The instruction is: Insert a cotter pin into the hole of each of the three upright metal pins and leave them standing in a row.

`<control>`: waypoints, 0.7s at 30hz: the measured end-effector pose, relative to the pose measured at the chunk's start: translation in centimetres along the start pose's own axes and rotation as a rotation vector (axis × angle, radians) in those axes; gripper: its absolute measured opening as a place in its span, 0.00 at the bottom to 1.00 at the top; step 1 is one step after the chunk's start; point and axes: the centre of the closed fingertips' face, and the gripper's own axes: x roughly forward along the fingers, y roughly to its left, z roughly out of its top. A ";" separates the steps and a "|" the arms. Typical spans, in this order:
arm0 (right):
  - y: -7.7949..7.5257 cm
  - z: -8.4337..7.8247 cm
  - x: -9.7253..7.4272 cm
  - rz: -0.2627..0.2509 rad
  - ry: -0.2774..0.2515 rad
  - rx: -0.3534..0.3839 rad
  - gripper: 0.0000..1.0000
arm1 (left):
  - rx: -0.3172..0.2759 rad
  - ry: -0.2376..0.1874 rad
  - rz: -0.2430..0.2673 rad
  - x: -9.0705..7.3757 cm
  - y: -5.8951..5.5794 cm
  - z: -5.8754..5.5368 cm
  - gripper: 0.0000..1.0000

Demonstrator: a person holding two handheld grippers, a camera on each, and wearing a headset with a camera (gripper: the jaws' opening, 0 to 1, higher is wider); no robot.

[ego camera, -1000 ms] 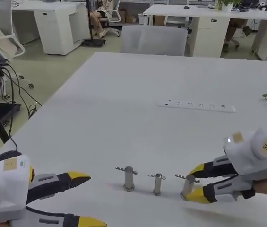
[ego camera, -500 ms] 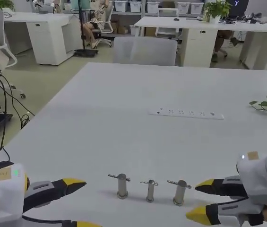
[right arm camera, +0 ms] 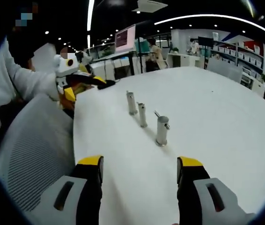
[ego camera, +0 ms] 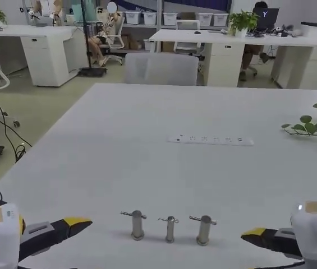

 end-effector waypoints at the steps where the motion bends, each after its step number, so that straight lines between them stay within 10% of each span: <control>1: 0.1 -0.1 -0.2 -0.002 0.002 -0.001 0.66 | 0.002 0.000 0.000 0.0 -0.1 0.0 0.71; 21: 1.4 0.6 -3.4 -0.126 -0.048 0.048 0.79 | 0.001 0.001 0.030 -0.7 -1.1 0.0 0.74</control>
